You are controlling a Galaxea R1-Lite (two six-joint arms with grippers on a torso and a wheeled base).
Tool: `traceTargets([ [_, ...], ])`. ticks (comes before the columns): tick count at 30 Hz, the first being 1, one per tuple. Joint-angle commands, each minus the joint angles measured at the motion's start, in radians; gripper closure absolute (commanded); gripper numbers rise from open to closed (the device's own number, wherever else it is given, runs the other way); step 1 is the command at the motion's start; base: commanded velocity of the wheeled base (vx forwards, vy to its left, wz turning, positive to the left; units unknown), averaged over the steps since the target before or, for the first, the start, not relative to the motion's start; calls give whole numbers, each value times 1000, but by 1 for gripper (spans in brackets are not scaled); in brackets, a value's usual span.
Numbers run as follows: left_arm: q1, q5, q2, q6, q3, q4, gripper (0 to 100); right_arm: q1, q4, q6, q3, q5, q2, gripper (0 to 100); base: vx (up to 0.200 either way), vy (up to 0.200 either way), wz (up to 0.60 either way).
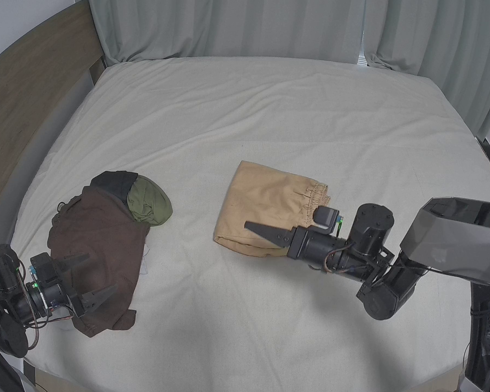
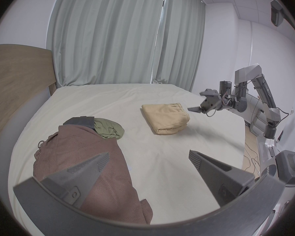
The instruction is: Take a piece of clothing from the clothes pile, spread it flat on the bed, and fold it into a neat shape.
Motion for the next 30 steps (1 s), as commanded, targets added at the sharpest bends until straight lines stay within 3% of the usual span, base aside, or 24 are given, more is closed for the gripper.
traceTargets([
  [1, -5, 1, 2, 0, 18, 0, 0, -57, 27, 18, -121, 1, 27, 0, 0, 0, 0],
  [14, -8, 1, 5, 12, 18, 15, 0, -177, 140, 15, -372, -6, 218, 0, 0, 0, 0],
  [30, -8, 1, 2, 12, 18, 15, 0, -254, 203, -17, -464, -10, 359, 0, 0, 0, 0],
])
